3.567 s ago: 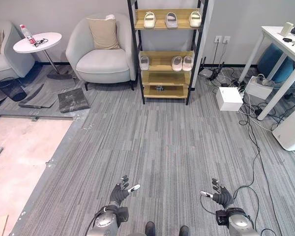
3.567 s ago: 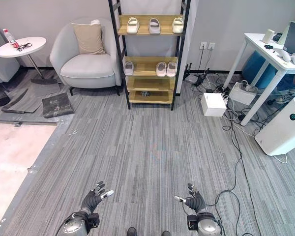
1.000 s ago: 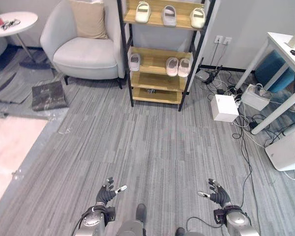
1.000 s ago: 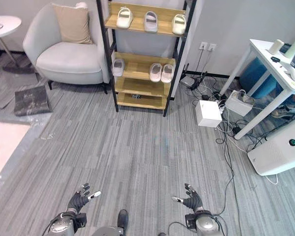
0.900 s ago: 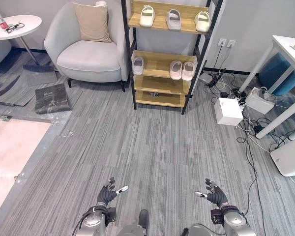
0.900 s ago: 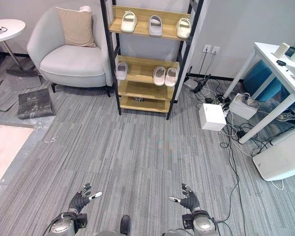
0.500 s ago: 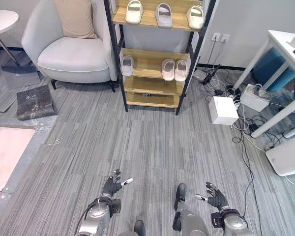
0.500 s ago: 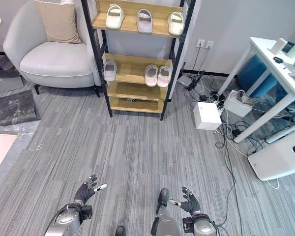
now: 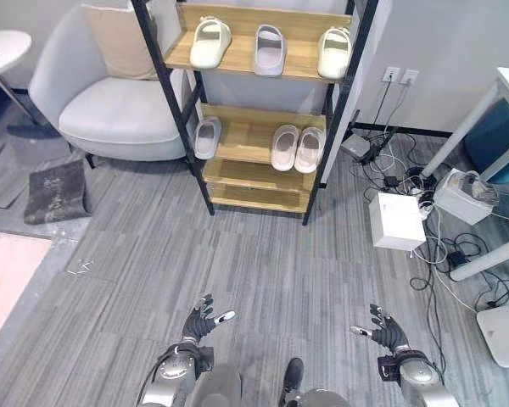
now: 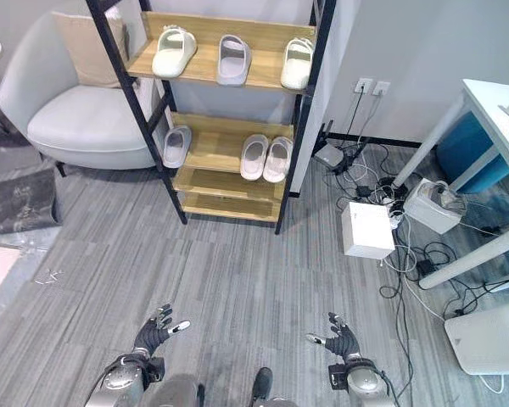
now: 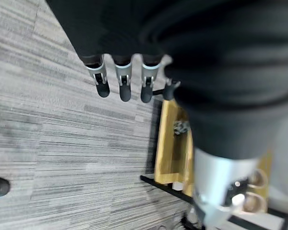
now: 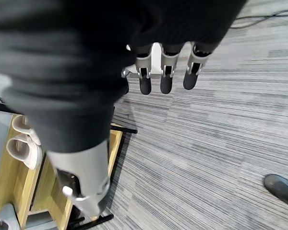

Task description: Arrange the slippers neatly on the shoe rack.

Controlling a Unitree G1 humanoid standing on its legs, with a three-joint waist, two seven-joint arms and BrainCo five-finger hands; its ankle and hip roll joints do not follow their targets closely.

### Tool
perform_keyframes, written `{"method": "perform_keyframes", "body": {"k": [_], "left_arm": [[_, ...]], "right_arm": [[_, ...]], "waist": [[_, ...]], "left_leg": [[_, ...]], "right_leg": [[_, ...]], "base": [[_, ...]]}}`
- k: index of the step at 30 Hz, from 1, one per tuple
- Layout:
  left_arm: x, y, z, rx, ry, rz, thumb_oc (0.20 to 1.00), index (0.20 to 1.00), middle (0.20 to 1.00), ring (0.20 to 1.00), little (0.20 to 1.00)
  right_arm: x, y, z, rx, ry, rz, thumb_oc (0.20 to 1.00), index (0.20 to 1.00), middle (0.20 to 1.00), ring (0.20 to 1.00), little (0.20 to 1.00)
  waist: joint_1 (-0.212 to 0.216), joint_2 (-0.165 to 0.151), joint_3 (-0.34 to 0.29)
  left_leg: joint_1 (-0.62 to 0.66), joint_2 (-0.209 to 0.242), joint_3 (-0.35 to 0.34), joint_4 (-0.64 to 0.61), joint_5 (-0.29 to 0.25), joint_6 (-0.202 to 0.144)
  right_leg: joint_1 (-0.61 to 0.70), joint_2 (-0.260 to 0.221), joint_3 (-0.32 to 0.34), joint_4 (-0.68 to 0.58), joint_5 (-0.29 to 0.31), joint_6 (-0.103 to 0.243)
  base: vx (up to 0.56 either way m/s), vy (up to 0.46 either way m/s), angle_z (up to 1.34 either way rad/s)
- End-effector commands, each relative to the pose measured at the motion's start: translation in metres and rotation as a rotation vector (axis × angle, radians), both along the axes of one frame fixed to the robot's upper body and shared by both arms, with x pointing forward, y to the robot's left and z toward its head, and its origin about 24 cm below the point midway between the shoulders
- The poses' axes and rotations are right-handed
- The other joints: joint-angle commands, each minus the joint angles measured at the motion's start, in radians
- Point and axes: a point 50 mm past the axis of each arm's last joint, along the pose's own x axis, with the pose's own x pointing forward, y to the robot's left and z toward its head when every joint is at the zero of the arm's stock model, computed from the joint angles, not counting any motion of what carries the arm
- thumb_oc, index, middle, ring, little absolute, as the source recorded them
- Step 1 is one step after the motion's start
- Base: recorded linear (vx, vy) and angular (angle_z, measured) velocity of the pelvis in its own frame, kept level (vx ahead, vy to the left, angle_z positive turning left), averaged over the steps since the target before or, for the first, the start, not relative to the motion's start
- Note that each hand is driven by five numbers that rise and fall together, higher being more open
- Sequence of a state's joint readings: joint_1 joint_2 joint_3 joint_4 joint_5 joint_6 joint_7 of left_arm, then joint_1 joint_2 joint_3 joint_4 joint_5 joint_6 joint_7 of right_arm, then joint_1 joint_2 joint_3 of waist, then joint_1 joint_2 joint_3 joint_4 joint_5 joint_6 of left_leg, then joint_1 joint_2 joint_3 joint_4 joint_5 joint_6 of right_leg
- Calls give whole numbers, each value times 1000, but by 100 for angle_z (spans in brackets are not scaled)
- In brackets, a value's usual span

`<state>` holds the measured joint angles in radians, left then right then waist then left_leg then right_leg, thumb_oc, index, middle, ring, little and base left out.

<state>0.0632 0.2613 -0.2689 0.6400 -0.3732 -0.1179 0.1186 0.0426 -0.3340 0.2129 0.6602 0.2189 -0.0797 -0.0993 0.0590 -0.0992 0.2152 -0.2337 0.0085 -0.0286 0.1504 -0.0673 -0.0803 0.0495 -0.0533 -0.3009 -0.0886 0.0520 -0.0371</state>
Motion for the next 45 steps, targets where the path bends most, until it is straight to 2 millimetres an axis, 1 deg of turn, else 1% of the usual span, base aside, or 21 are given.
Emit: {"method": "perform_keyframes", "body": {"k": [1,2,5,8,9,12,14,15,18,19,23,25,31,32,35,36,38,39,40,43,45], "left_arm": [[13,7,13,37,-76,-22,1000,1000,1000,1000,1000],[11,7,11,49,-59,-29,1000,1000,1000,1000,1000],[7,12,9,46,-46,-9,1000,1000,1000,1000,1000],[3,12,6,53,-28,-15,1000,1000,1000,1000,1000],[4,12,6,57,-31,-25,1000,1000,1000,1000,1000],[8,12,11,54,-53,-25,1000,1000,1000,1000,1000],[8,12,11,54,-53,-25,1000,1000,1000,1000,1000],[13,10,17,40,-92,-21,1000,1000,1000,1000,1000],[15,8,18,39,-97,-25,1000,1000,1000,1000,1000],[19,7,21,34,-110,-33,1000,1000,1000,1000,1000],[22,7,23,48,-118,-61,1000,1000,1000,1000,1000],[24,7,23,59,-120,-73,1000,1000,1000,1000,1000],[18,6,17,47,-90,-64,1000,1000,1000,1000,1000],[18,5,16,46,-86,-67,1000,1000,1000,1000,1000],[22,1,19,34,-104,-67,1000,1000,1000,1000,1000],[22,1,19,34,-104,-67,1000,1000,1000,1000,1000],[24,0,19,29,-107,-64,1000,1000,1000,1000,1000],[22,-1,17,30,-98,-66,1000,1000,1000,1000,1000],[21,-1,16,39,-91,-73,1000,1000,1000,1000,1000],[21,-2,16,58,-85,-85,1000,1000,1000,1000,1000],[20,-1,16,56,-84,-80,1000,1000,1000,1000,1000]], "right_arm": [[6,1,10,0,-65,34,1000,1000,1000,1000,1000],[7,2,10,-7,-65,45,1000,1000,1000,1000,1000],[10,7,11,8,-72,50,1000,1000,1000,1000,1000],[12,13,10,22,-73,57,1000,1000,1000,1000,1000],[13,18,9,41,-71,63,1000,1000,1000,1000,1000],[16,24,10,56,-78,74,1000,1000,1000,1000,1000],[16,24,10,56,-78,74,1000,1000,1000,1000,1000],[14,27,10,63,-81,74,1000,1000,1000,1000,1000],[11,26,7,58,-65,65,1000,1000,1000,1000,1000],[9,24,7,65,-63,56,1000,1000,1000,1000,1000],[7,22,6,70,-61,44,1000,1000,1000,1000,1000],[6,22,6,63,-56,43,1000,1000,1000,1000,1000],[-1,17,1,50,-27,41,1000,1000,1000,1000,1000],[-2,13,2,48,-29,37,1000,1000,1000,1000,1000],[0,6,5,36,-42,32,1000,1000,1000,1000,1000],[0,6,5,36,-43,32,1000,1000,1000,1000,1000],[0,3,4,20,-31,35,1000,1000,1000,1000,1000],[-1,1,4,18,-29,30,1000,1000,1000,1000,1000],[-1,0,5,16,-35,30,1000,1000,1000,1000,1000],[-2,0,5,5,-29,38,1000,1000,1000,1000,1000],[-3,0,5,0,-25,46,1000,1000,1000,1000,1000]], "waist": [[42,31,-2],[45,36,-7],[54,27,-35],[59,18,-49],[63,8,-56],[56,8,-46],[56,7,-47],[30,37,-26],[17,52,-12],[4,52,-7],[-19,44,-5],[-29,43,-9],[-16,37,-45],[-8,32,-36],[12,25,2],[10,26,1],[15,25,5],[14,22,-5],[15,30,-10],[24,40,-10],[17,48,-17]], "left_leg": [[36,25,21,-193,194,5],[10,26,43,-228,233,-9],[39,16,55,-232,245,-1],[60,-1,62,-212,224,23],[74,-18,73,-181,186,49],[115,-42,79,-155,131,90],[114,-44,81,-155,131,91],[177,-45,67,-159,97,121],[228,-41,55,-183,84,123],[257,-47,40,-200,77,110],[298,-46,12,-208,47,86],[319,-43,5,-205,27,79],[329,-27,13,-150,-16,51],[289,-18,13,-35,5,17],[196,-33,-20,155,55,-15],[191,-32,-23,162,52,-15],[166,-12,-14,105,59,-12],[160,14,6,4,43,-1],[137,42,10,-79,90,-1],[107,51,-7,-157,164,-9],[138,55,9,-206,167,-12]], "right_leg": [[52,-3,7,1,-82,131],[86,9,10,1,-97,128],[120,12,20,2,-109,134],[130,-12,28,49,-127,146],[119,-43,35,143,-129,164],[18,-101,46,381,-16,211],[15,-103,47,384,-18,212],[-55,-132,51,561,85,226],[-111,-149,22,596,57,214],[-140,-136,-5,459,20,199],[-139,-118,-13,180,28,202],[-146,-116,24,130,60,211],[-73,-95,-5,51,45,191],[-45,-82,-9,35,26,172],[-3,-72,-13,17,10,140],[-4,-72,-15,17,10,140],[6,-67,-24,4,-9,137],[8,-70,-35,1,-16,147],[9,-66,-37,1,-20,153],[19,-57,-33,1,-31,155],[25,-52,-28,1,-37,154]], "base": [[465,121,12],[447,125,-1],[348,126,-21],[344,185,-20],[288,206,-39],[245,210,-19],[162,125,21],[251,178,23],[332,110,30],[294,-68,39],[271,-104,30],[258,-112,30],[211,-134,7],[49,-103,-3],[31,-161,15],[37,-64,0],[73,-17,-7],[118,43,16],[122,40,36],[81,61,18],[74,96,-19]]}}
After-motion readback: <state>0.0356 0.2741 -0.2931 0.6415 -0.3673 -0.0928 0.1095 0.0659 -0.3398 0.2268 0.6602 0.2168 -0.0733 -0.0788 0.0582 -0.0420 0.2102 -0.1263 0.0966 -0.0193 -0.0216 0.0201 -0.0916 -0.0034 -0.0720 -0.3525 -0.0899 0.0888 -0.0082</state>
